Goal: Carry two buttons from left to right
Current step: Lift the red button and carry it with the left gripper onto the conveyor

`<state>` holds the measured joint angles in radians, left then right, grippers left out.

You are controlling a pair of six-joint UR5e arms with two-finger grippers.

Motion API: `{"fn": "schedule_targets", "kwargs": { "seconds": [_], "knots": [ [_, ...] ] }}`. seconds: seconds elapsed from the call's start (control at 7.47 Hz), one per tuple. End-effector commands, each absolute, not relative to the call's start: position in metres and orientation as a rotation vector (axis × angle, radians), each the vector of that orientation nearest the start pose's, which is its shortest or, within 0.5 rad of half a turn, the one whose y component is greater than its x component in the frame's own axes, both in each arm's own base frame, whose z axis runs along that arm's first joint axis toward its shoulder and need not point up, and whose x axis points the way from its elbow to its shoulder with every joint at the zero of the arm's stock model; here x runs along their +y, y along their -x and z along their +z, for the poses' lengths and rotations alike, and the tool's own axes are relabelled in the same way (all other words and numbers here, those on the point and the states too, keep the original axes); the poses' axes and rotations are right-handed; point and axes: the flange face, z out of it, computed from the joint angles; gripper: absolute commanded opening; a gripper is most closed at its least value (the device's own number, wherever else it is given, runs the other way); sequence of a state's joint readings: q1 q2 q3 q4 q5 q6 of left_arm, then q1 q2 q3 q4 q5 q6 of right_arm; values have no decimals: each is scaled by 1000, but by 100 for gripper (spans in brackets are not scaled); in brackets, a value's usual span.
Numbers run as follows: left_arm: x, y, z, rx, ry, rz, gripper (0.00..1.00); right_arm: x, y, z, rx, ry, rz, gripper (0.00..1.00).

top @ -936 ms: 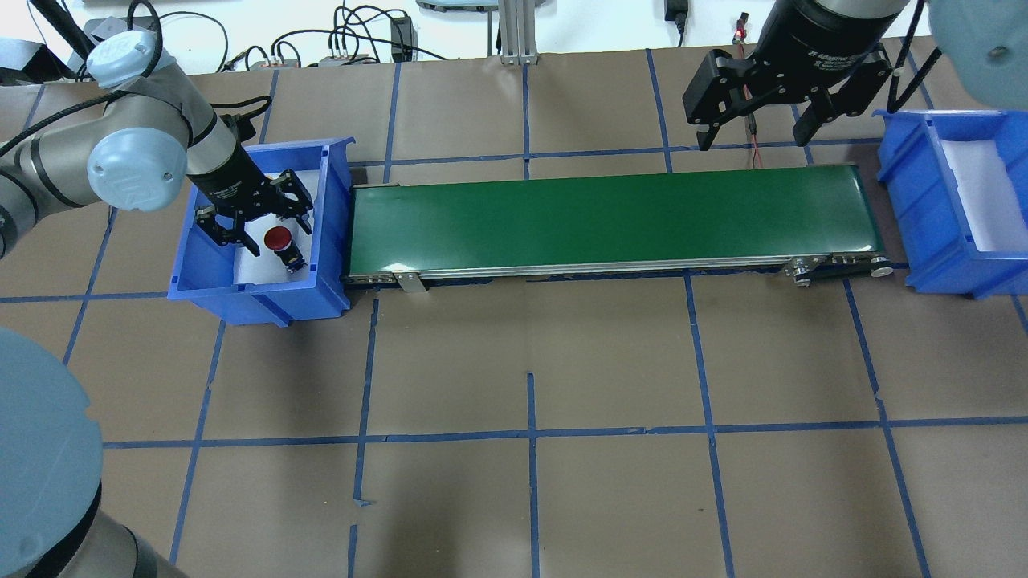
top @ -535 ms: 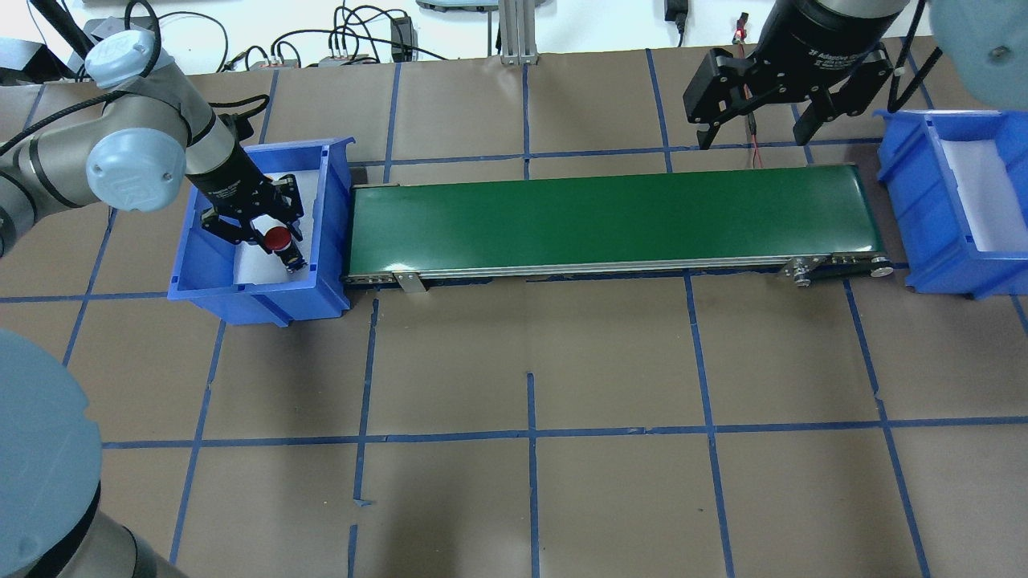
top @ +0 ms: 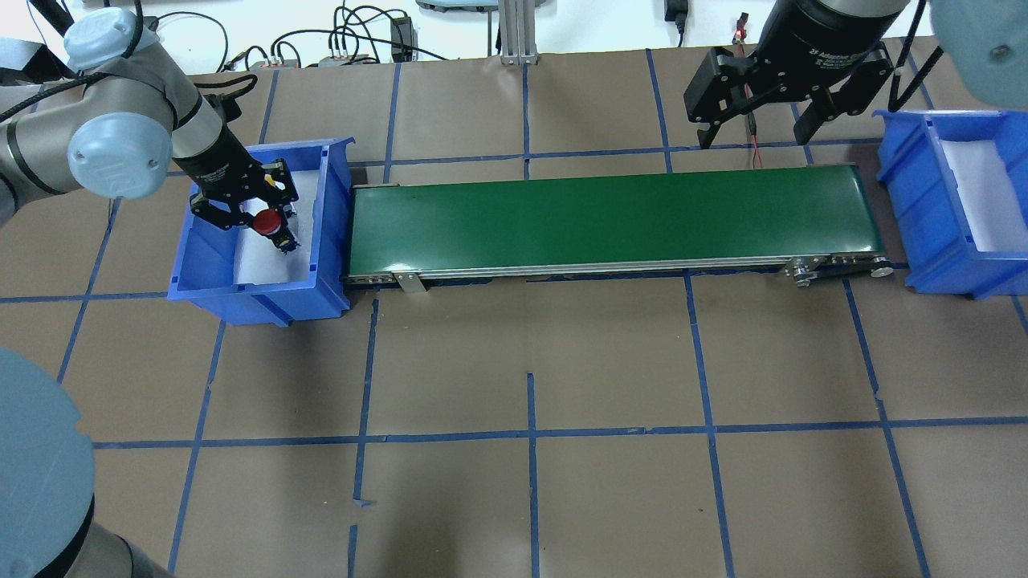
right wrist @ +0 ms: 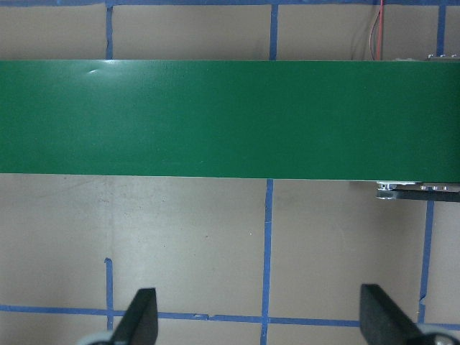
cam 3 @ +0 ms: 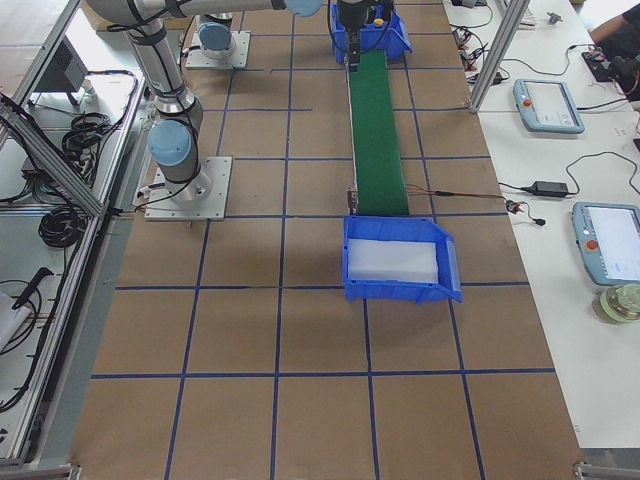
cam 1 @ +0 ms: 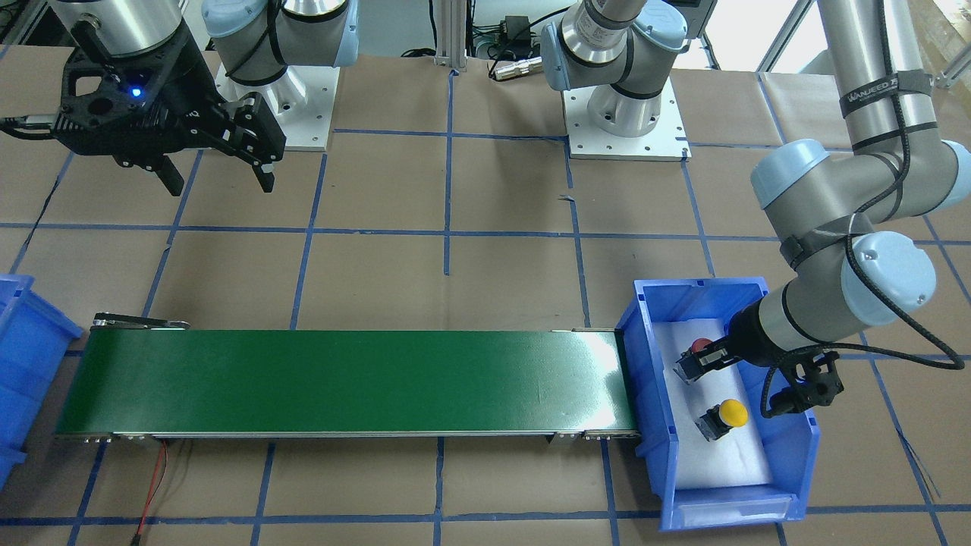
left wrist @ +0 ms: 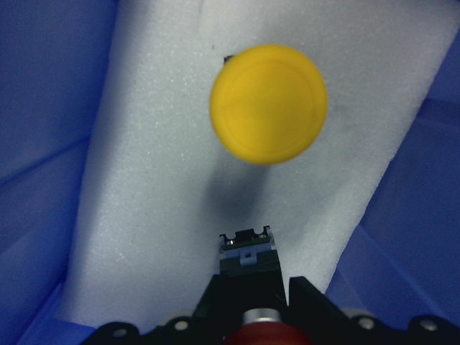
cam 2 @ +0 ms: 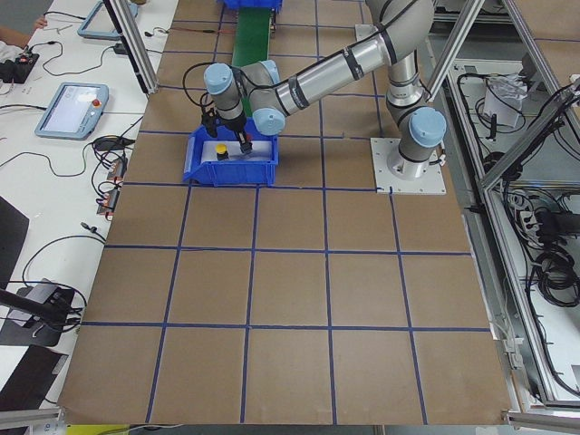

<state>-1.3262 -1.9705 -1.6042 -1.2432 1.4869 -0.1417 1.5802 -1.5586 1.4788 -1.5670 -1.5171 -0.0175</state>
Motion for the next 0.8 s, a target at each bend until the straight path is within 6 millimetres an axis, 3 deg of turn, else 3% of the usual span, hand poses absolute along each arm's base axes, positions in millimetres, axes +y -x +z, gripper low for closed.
{"fn": "schedule_targets", "kwargs": {
  "seconds": [0.0,0.27,0.4,0.67],
  "knots": [
    [-640,-14,328,3149,693,100,35,-502,-141,527,3086,48,-112,100],
    [-639,5,363,3086,951,92,35,-503,-138,526,3088,45,-108,100],
    [-632,28,377,3043,1079,73,35,-503,-136,525,3089,50,-104,100],
    [-629,76,380,2946,1315,86,35,-504,-133,525,3088,69,-102,100]
  ]
}}
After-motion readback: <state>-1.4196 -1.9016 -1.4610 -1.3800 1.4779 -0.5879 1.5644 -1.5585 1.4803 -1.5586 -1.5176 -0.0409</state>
